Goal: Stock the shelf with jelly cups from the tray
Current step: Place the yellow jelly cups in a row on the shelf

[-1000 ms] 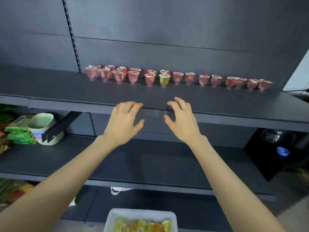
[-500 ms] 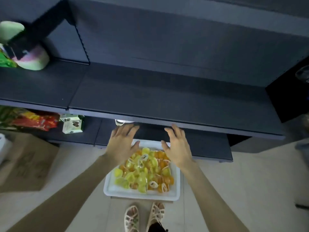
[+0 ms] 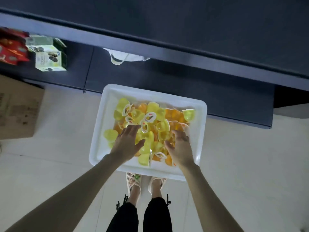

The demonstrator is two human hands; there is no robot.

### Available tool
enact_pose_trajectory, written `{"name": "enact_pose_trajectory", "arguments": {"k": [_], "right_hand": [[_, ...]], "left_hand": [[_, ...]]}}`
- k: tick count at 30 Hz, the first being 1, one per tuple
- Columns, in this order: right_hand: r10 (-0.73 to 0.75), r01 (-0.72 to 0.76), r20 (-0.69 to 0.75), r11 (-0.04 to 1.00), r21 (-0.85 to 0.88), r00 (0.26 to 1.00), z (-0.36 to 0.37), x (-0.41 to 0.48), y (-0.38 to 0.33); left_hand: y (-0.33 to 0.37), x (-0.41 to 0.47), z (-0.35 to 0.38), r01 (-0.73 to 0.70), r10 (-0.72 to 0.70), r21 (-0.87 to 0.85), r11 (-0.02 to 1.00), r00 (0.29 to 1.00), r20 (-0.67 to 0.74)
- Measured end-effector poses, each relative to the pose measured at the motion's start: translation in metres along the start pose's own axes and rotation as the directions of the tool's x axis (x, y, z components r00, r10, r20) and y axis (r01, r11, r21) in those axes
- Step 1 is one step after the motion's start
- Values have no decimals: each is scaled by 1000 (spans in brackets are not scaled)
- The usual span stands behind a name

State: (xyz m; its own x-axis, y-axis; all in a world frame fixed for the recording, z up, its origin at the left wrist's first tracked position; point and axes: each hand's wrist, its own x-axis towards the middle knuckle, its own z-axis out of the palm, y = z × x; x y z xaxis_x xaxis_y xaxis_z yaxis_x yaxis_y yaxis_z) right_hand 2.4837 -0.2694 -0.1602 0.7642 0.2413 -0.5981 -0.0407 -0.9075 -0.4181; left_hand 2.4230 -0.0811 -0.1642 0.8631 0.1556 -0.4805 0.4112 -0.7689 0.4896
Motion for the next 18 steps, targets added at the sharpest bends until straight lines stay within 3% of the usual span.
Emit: {"name": "enact_pose_trajectory", "arguments": {"k": [4, 8, 12, 18], "right_hand": [[69, -71, 25, 992, 102, 997, 35, 30, 21], [121, -120, 11, 973, 198, 993, 59, 47, 27], [153, -125, -65, 942, 312, 986, 73, 53, 28], [235, -152, -117, 864, 480, 965, 77, 62, 32]], "left_hand": [[-10, 27, 38, 150, -155, -185, 971, 988, -14], [-19, 47, 59, 210, -228, -170, 963, 969, -94], [-28, 54, 67, 197, -206, -93, 976, 972, -110], [-34, 55, 69, 180, -204, -175, 968, 971, -126]]}}
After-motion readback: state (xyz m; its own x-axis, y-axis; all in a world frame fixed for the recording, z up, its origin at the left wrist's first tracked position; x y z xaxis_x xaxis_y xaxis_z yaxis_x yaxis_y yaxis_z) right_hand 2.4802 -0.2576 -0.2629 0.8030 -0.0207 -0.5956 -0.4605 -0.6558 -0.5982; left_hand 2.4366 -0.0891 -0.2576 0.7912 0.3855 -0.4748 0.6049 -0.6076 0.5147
